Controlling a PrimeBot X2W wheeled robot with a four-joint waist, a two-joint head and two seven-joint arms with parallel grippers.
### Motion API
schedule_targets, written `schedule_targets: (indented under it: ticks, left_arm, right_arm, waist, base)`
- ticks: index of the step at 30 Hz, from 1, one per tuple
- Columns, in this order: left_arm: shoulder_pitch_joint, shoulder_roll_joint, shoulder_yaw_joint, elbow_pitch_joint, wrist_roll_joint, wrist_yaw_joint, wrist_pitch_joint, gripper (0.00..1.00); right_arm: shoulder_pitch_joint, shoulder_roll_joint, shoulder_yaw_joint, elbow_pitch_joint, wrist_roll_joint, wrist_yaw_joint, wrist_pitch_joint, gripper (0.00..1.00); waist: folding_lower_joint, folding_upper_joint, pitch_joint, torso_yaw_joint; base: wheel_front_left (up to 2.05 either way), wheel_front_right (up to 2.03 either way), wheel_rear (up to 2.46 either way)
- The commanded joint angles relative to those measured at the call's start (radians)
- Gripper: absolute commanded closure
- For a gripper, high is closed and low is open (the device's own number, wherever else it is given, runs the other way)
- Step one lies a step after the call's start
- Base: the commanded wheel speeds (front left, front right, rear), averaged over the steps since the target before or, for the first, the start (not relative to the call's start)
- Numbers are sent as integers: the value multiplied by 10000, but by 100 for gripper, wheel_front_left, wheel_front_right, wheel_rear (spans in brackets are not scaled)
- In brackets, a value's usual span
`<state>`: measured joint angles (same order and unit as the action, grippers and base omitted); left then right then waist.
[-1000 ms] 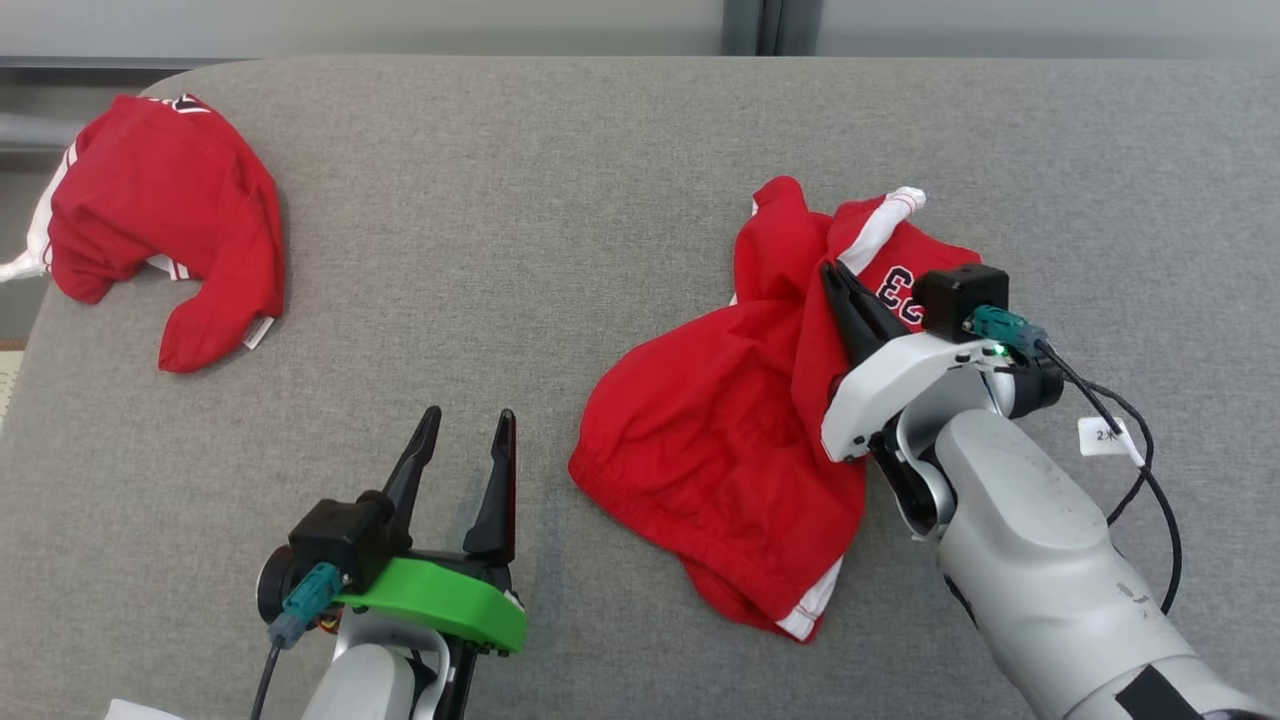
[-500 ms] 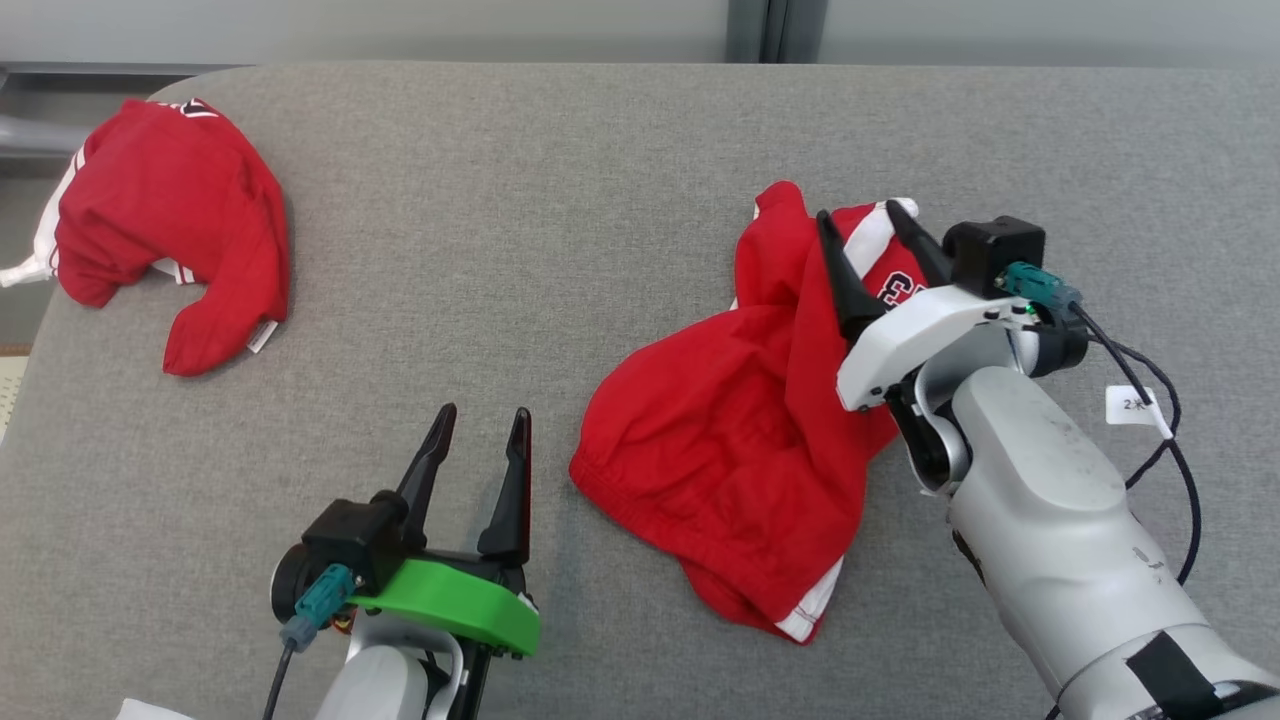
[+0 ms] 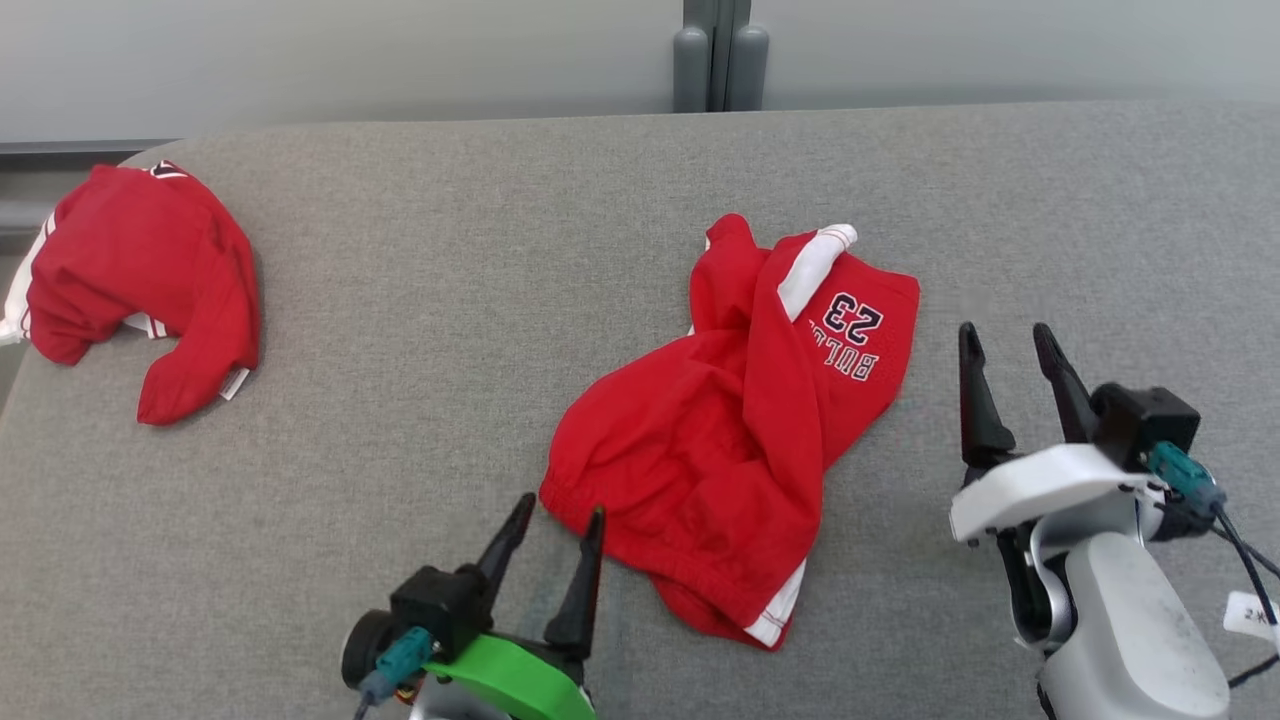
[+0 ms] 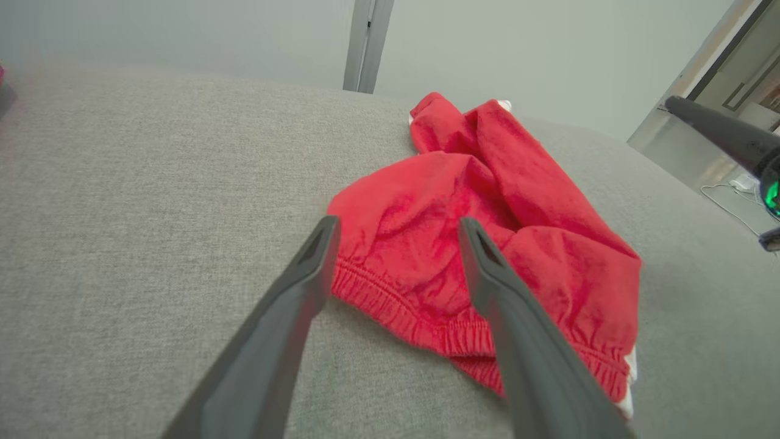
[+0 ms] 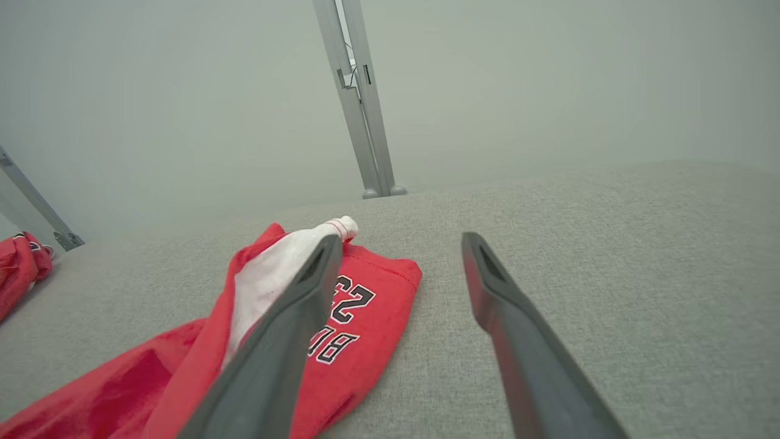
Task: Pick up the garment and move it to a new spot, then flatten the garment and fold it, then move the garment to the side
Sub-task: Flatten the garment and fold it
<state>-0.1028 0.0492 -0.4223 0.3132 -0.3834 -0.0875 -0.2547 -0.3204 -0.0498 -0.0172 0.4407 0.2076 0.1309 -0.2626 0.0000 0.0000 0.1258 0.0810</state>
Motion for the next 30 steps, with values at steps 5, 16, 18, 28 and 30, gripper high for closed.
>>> schedule_targets:
  ticks: [5, 16, 18, 28, 30]
  left_arm:
    - [505, 27, -898, -71, -330, -286, 730, 0]
    - [109, 38, -2828, 163, -1677, -433, 2305, 0]
    - [-28, 35, -2992, 241, -1947, -436, 2320, 0]
    - [-798, 39, -2956, 701, -3110, -337, 1371, 0]
    - [-956, 30, -2877, 936, -3152, -205, 1090, 44]
  right_arm:
    - [986, -17, -380, -563, 2, -3, -32, 0]
    - [911, -20, -460, -833, -79, -3, -33, 0]
    - [882, -20, -461, -843, -57, -3, -33, 0]
    - [936, -17, -725, -802, -212, -3, -33, 0]
    - [955, -19, -752, -793, -238, -3, -33, 0]
  waist:
    - [0, 0, -127, -121]
    - [0, 0, 78, -489]
    - [0, 0, 128, -562]
    - [0, 0, 219, -833]
    - [0, 0, 193, -866]
  base:
    - [0, 0, 0]
    - [0, 0, 0]
    - [0, 0, 0]
    - [0, 0, 0]
    - [0, 0, 0]
